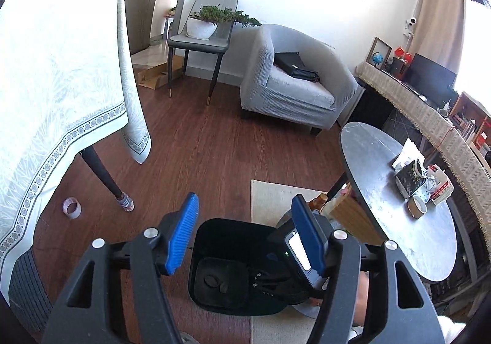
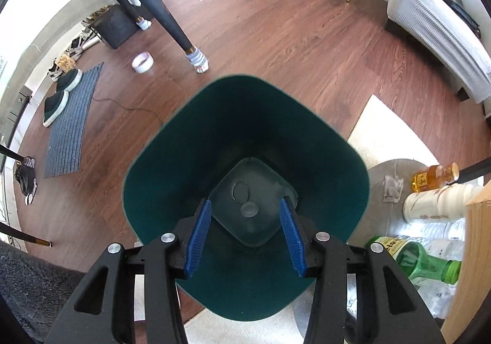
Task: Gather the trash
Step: 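Open the right gripper to drop the lid into the bin, then move the left gripper to the brown tape roll and close on its rim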
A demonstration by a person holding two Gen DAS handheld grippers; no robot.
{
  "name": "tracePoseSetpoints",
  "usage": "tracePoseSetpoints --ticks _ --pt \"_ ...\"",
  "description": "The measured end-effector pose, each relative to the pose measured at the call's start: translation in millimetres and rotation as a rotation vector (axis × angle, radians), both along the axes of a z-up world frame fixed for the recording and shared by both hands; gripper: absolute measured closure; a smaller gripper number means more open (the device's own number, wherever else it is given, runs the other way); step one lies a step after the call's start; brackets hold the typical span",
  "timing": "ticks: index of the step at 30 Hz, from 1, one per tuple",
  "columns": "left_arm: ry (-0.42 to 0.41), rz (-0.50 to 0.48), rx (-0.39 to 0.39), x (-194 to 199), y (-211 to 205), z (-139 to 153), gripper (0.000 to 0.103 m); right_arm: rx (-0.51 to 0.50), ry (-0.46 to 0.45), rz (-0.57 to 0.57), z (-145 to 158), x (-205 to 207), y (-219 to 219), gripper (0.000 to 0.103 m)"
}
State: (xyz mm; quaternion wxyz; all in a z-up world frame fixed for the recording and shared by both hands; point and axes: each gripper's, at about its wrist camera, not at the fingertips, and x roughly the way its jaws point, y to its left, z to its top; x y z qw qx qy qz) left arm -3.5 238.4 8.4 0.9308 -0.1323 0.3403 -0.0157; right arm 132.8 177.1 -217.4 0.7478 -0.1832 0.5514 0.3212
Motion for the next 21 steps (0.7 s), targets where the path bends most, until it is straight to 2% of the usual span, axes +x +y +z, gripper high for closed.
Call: tracePoseSetpoints --ticks 10,17,21 --pt "-0.03 -0.007 -0.015 -2.5 -7.1 9.2 0.037 0.097 -0.08 0.035 53.9 -9.9 -1.2 0.056" --pt "-0.113 -0.027 -0.001 -6.9 -22.9 26.7 0.035 0.183 -0.182 0.057 115.1 -24.7 -13.6 0.056" --pt "-0.167 -0.044 0.02 -9.9 -36.3 37.6 0.033 0.221 -0.249 0.037 148.3 -29.0 -34.7 0.056"
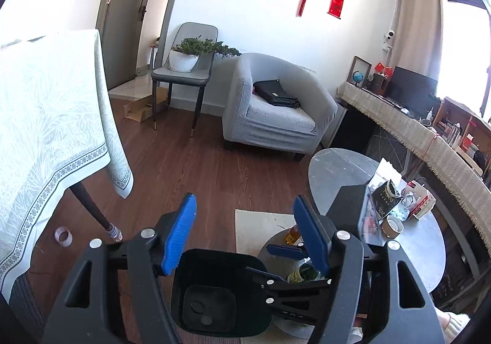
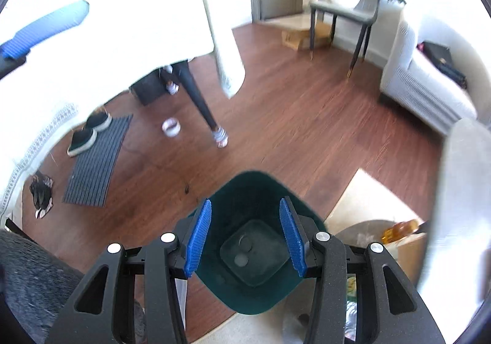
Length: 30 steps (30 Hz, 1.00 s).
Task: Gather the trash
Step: 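Move the left gripper to the brown tape roll and close on its rim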
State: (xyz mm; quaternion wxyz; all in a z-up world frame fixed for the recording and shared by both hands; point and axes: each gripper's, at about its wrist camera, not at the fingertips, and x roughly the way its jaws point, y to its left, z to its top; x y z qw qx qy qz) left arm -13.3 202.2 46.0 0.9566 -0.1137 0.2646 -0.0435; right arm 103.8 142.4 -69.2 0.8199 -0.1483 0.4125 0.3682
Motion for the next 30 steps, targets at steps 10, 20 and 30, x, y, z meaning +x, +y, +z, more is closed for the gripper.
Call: tracePoseSetpoints --ticks 10,20,30 --pt "-0.028 -0.067 0.023 8.8 -51.2 1.2 0.029 0.041 -0.13 -0.139 49.7 -1.3 -82.2 0.048" --pt "0.0 -0.195 0.056 28.7 -130.1 -12.8 0.024 0.048 -0.178 -0.266 63.2 1.7 -169.8 0.044" --pt "0.042 -0.303 0.078 42.6 -200.6 -31.1 0.023 0.049 -0.197 -0.355 64.5 -8.9 -244.8 0.044"
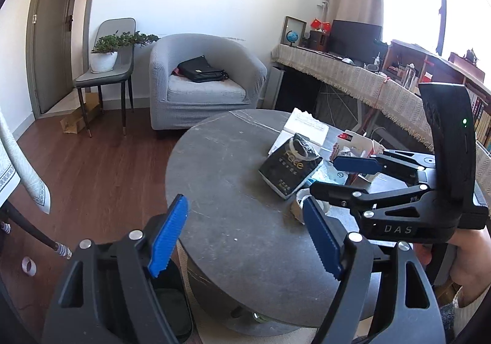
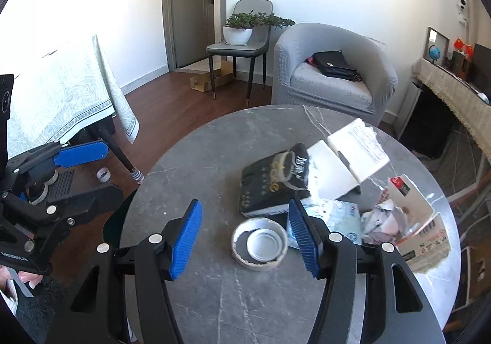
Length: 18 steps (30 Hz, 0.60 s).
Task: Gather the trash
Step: 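Move the left gripper to the brown tape roll and close on its rim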
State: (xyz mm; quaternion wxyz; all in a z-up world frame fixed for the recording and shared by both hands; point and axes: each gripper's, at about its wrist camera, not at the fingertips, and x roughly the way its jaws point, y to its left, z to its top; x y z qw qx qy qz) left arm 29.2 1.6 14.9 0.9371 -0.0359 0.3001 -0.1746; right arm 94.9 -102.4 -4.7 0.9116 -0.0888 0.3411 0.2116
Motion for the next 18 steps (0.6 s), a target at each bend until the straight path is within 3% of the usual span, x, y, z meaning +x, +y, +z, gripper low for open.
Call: tracePoseSetpoints --ticks 7,18 --pt "0.024 -0.045 0.046 8.1 -38.6 -14.3 0.023 0.016 0.0 -0.059 -1.2 -9.6 -49.3 0.044" --pt "0.057 -0.068 0.086 17.7 -66.5 -28.7 0.023 0.036 0.003 -0.122 -2.4 -15.3 -90.8 0.042"
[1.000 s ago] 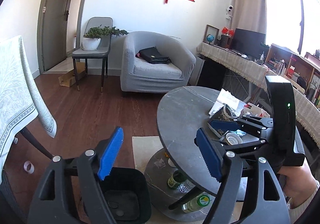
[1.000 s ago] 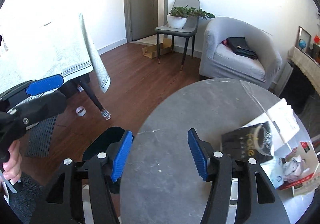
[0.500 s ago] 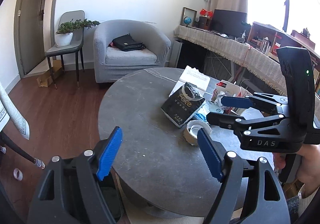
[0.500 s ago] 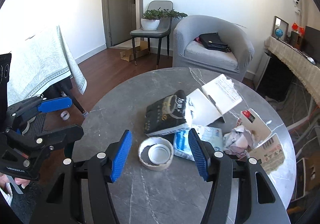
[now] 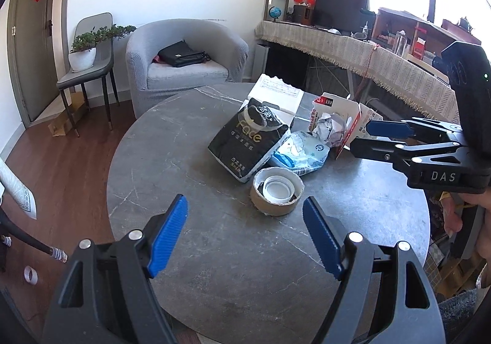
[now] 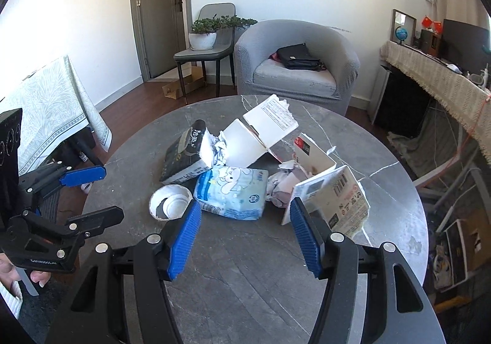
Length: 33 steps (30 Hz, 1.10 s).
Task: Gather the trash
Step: 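Move the left gripper to the brown tape roll and close on its rim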
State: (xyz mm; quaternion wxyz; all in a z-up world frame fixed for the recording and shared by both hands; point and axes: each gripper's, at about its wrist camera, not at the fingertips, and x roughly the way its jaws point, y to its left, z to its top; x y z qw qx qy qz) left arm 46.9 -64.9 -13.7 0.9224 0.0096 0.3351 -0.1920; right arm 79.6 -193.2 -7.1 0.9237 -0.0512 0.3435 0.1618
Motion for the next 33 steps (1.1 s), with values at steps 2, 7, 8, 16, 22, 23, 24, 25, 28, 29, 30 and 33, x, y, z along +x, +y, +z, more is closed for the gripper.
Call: tracePoseSetpoints --ticks 2,7,8,16,22,23,24,25,28,29,30,33 --pt "0.0 -0.003 0.005 0.8 -4.3 -0.9 0.023 0.005 -0.003 -0.013 0.4 -1.1 -7.5 0.042" --pt "0.008 -0.013 0.012 2.9 -12.9 -3.6 0.023 0.013 -0.002 -0.046 -0.4 -1.6 -23.3 0.042" --pt "0.008 -0.013 0.012 3.0 -14.2 -3.7 0.023 0.015 -0.001 -0.054 -1.0 -0.9 -26.4 0.042" --pt "0.028 -0.012 0.024 8.7 -24.1 -9.1 0.023 0.03 -0.002 -0.091 -2.3 0.8 -43.5 0.037" --pt "0.033 -0.01 0.036 14.2 -30.9 -11.7 0.023 0.048 -0.002 -0.108 -4.5 4.3 -53.5 0.031" --pt "0.037 -0.009 0.036 15.8 -31.8 -12.7 0.023 0.049 0.003 -0.113 -6.5 5.8 -55.4 0.031" --pt "0.044 -0.006 0.035 17.5 -32.9 -13.9 0.023 0.049 0.008 -0.116 -8.2 6.6 -57.6 0.031" --pt "0.05 -0.006 0.032 18.1 -33.2 -15.2 0.023 0.05 0.011 -0.119 -9.5 8.0 -59.7 0.031" --pt "0.059 -0.009 0.034 21.0 -37.4 -16.7 0.023 0.054 0.022 -0.123 -13.7 11.3 -65.5 0.031" --pt "0.059 -0.009 0.036 22.0 -38.8 -17.0 0.023 0.051 0.029 -0.124 -15.8 12.6 -67.1 0.031" --pt "0.062 -0.007 0.036 23.6 -40.3 -17.4 0.024 0.05 0.031 -0.124 -17.6 13.8 -68.6 0.031" --pt "0.075 -0.001 0.024 27.8 -44.2 -18.3 0.025 0.049 0.042 -0.133 -21.3 19.4 -73.3 0.031"
